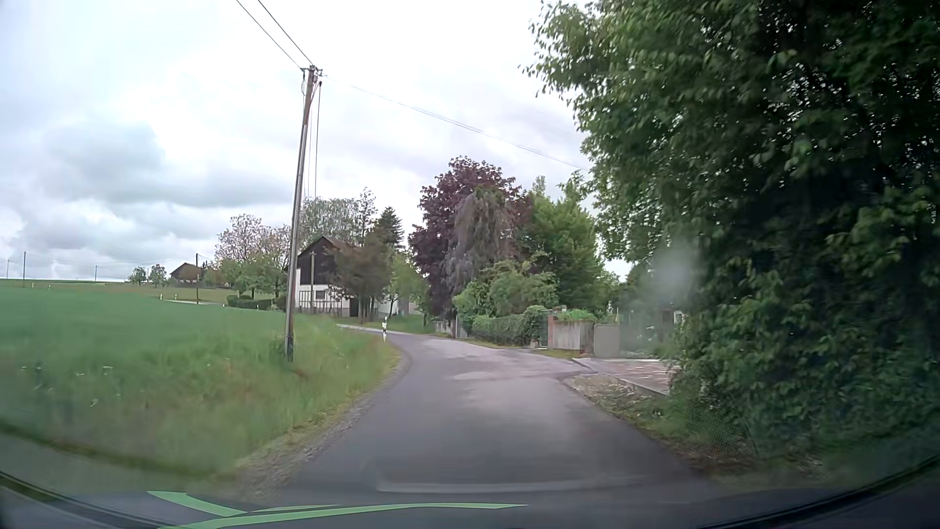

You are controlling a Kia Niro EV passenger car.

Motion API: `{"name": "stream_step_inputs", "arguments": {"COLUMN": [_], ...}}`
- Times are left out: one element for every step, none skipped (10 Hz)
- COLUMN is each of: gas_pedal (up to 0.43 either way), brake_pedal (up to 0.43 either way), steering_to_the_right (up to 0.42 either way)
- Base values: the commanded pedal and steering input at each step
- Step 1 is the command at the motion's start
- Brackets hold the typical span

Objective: Follow the waypoints while adhering to traffic rules and regulations

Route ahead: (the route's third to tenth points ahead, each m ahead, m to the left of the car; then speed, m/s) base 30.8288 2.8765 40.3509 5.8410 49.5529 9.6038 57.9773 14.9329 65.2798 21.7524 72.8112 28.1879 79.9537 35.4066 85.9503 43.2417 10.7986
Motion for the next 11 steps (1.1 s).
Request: {"name": "stream_step_inputs", "arguments": {"gas_pedal": [0.378, 0.37, 0.37, 0.37, 0.37, 0.37, 0.358, 0.35, 0.331, 0.319, 0.311], "brake_pedal": [0.0, 0.0, 0.0, 0.0, 0.0, 0.0, 0.0, 0.0, 0.0, 0.0, 0.0], "steering_to_the_right": [0.005, 0.003, 0.0, -0.003, -0.005, -0.006, -0.007, -0.011, -0.02, -0.027, -0.035]}}
